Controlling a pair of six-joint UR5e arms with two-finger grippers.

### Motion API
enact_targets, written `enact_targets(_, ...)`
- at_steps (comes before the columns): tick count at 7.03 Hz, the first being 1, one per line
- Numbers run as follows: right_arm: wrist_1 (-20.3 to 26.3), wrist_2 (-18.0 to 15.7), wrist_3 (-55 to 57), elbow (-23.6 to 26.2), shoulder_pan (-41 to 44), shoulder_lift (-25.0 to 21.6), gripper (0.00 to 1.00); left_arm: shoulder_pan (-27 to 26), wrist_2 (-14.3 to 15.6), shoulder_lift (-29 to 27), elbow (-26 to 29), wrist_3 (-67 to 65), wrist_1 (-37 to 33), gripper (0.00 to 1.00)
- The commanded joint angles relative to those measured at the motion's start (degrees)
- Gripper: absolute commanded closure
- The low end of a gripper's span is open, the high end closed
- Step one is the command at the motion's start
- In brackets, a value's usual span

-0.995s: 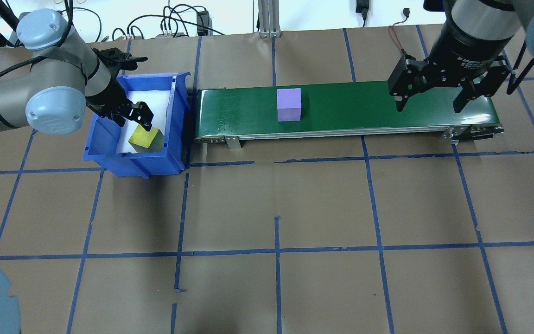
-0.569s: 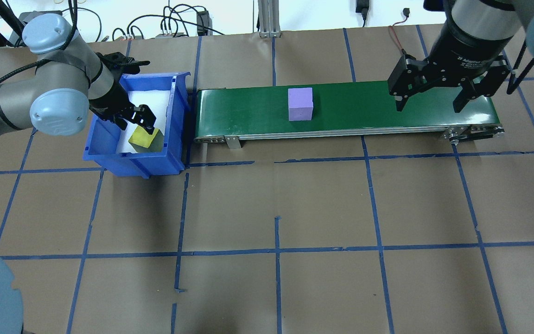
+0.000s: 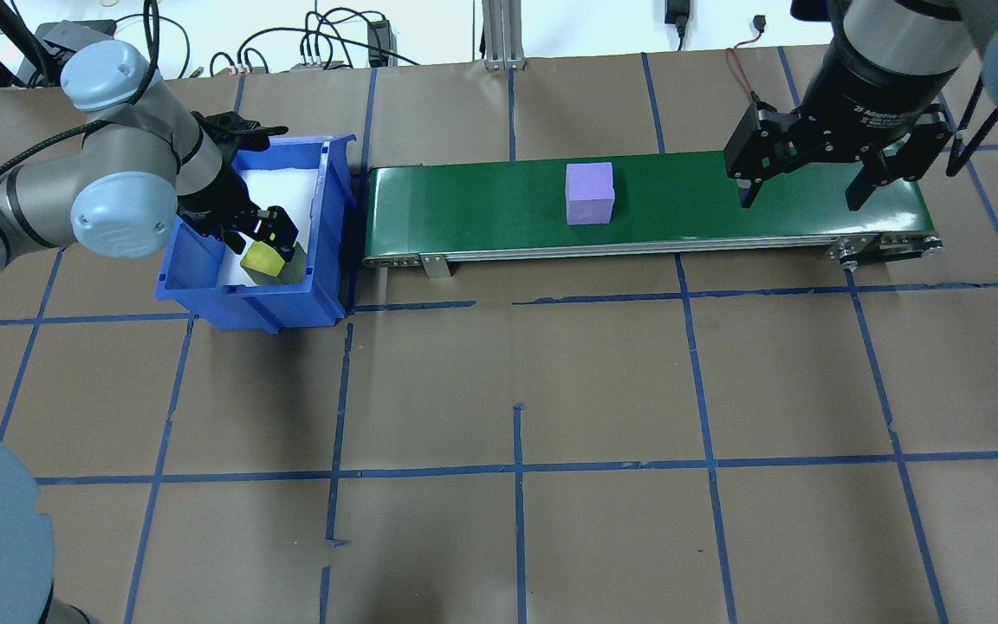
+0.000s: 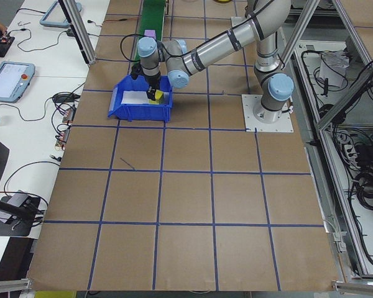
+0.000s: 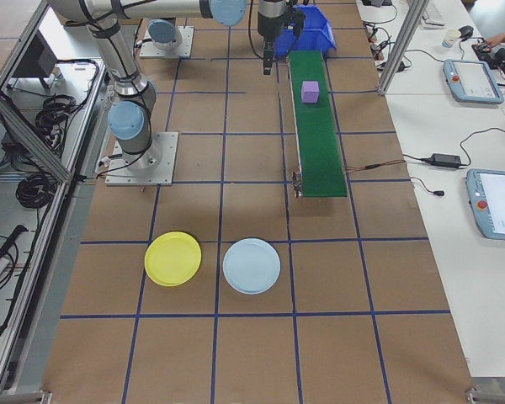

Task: Move block left to right into plate

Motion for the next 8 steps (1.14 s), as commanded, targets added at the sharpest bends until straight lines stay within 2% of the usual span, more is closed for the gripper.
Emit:
enact_targets(1,0.0,0.1,0.0,0.0,0.0,0.0,0.00,0.0,0.0,-0.5,-1.1,-0.1,0.5,0.19)
enact_targets(4,-0.2,0.0,-0.1,-0.3,-0.1,0.0,0.00,0.0,0.0,-0.7,-1.7,-0.1,0.8,0.22)
enact_targets(5,-0.6,0.6,-2.2,-1.0,-0.6,0.1,0.00,0.0,-0.1,-0.9,-1.7,-0.2,1.5,0.33)
enact_targets(6,-0.7,0.7,-5.8,-1.8,-3.7,1.0,0.00,0.0,-0.1,-0.9,-0.9,-0.8,2.6,0.49)
enact_targets(7,-0.7,1.1,-8.1,-3.6,-8.9,3.8,0.00,0.0,0.0,0.6,-0.2,-1.2,5.0,0.51)
enact_targets(8,-0.8,3.6,-11.8,-5.0,-13.1,7.4,0.00,-0.4,-0.1,2.7,1.8,-3.0,6.9,0.51)
